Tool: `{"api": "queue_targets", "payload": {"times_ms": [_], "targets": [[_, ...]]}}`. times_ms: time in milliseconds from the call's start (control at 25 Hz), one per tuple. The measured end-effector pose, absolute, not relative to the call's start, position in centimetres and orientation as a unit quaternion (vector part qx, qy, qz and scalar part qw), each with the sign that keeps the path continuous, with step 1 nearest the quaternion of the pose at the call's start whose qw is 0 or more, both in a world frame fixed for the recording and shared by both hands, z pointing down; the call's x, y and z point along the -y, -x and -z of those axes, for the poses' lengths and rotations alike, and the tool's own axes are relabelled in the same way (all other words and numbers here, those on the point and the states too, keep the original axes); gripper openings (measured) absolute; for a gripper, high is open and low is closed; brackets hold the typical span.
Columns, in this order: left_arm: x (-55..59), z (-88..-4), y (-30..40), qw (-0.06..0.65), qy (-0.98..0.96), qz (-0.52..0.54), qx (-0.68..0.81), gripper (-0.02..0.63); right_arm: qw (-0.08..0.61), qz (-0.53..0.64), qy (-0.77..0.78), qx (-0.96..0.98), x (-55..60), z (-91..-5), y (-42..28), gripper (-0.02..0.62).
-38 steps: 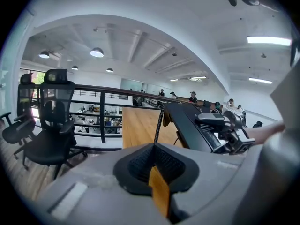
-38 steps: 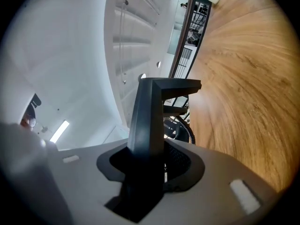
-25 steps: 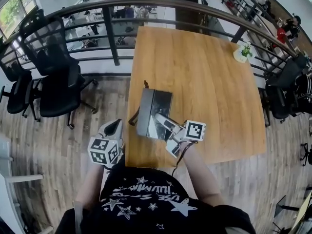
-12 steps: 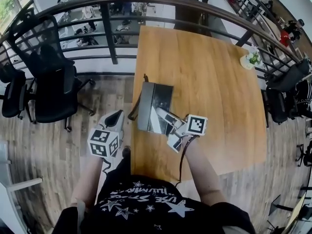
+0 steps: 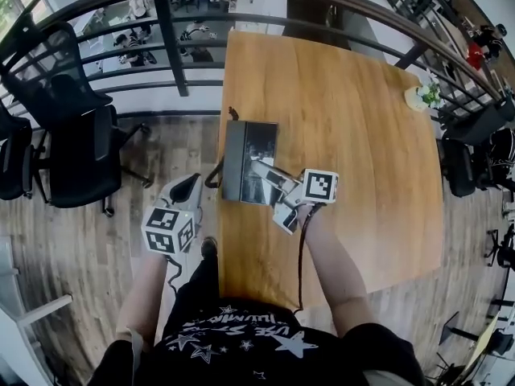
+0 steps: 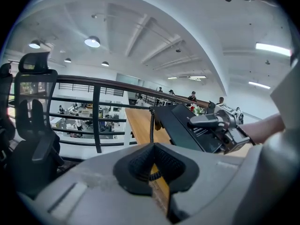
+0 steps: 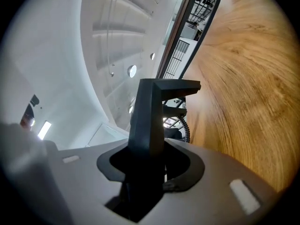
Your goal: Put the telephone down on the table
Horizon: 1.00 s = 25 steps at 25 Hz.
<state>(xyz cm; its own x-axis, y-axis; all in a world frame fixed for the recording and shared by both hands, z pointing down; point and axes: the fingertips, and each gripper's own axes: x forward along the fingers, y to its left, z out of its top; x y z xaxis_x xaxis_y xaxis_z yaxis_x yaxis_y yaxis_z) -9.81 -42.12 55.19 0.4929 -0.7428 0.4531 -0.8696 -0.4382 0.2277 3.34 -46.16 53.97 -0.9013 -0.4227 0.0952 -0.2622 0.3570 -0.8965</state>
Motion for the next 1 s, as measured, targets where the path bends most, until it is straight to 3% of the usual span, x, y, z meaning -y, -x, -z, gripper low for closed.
{"api": "queue_targets", "payload": {"times_ms": [280,640,1000], "targets": [[44.3,-56.8,10.2,0.230,-0.830,-0.150,0.485,0.002,0.046,0.572,0.243,-0.782,48.1,-58.2,-3.7,0.163],[44.7,-58.9,8.7,0.249,-0.825,-0.158,0.481,0.002,0.066,0.559,0.222,-0.796,48.9,-58.9,-4.4,0.163],[43.7,-59.7,7.0,0.260,-0.826,-0.164,0.473,0.002,0.025,0.530,0.240,-0.813,48.6,-59.5,-4.9,0.164]]}}
